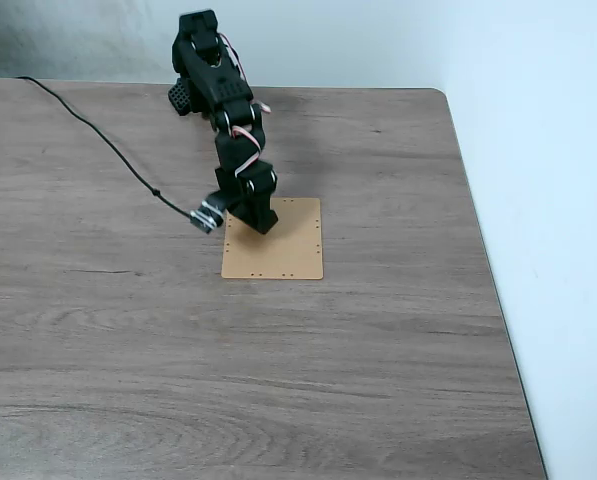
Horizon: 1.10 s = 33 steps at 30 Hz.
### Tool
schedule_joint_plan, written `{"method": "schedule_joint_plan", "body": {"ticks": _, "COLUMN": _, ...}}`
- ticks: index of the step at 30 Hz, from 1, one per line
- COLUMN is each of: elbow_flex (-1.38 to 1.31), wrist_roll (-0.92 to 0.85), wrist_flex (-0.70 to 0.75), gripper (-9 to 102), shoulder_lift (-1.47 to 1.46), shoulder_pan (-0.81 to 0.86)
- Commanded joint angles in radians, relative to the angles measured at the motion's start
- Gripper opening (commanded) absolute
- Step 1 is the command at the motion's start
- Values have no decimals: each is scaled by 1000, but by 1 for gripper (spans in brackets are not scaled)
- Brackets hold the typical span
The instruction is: Grasp a black block and then place it on the board.
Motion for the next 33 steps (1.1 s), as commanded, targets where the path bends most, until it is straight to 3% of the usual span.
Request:
{"method": "schedule_joint_plan", "body": {"ticks": 1, "elbow_flex": -64, "wrist_roll": -12, "wrist_flex": -29, "gripper": 0, "shoulder_lift": 11, "shoulder_pan": -40}}
{"method": "schedule_joint_plan", "body": {"ticks": 7, "elbow_flex": -51, "wrist_roll": -8, "wrist_flex": -43, "gripper": 0, "shoulder_lift": -11, "shoulder_pan": -64}}
{"method": "schedule_joint_plan", "body": {"ticks": 10, "elbow_flex": -29, "wrist_roll": -9, "wrist_flex": -58, "gripper": 14, "shoulder_lift": -6, "shoulder_pan": -67}}
{"method": "schedule_joint_plan", "body": {"ticks": 19, "elbow_flex": -25, "wrist_roll": -34, "wrist_flex": -84, "gripper": 24, "shoulder_lift": -2, "shoulder_pan": -61}}
{"method": "schedule_joint_plan", "body": {"ticks": 24, "elbow_flex": -23, "wrist_roll": -78, "wrist_flex": -61, "gripper": 20, "shoulder_lift": 41, "shoulder_pan": -29}}
{"method": "schedule_joint_plan", "body": {"ticks": 27, "elbow_flex": 26, "wrist_roll": -86, "wrist_flex": -57, "gripper": 2, "shoulder_lift": 127, "shoulder_pan": 14}}
{"method": "schedule_joint_plan", "body": {"ticks": 33, "elbow_flex": 146, "wrist_roll": -80, "wrist_flex": -78, "gripper": 0, "shoulder_lift": 302, "shoulder_pan": 126}}
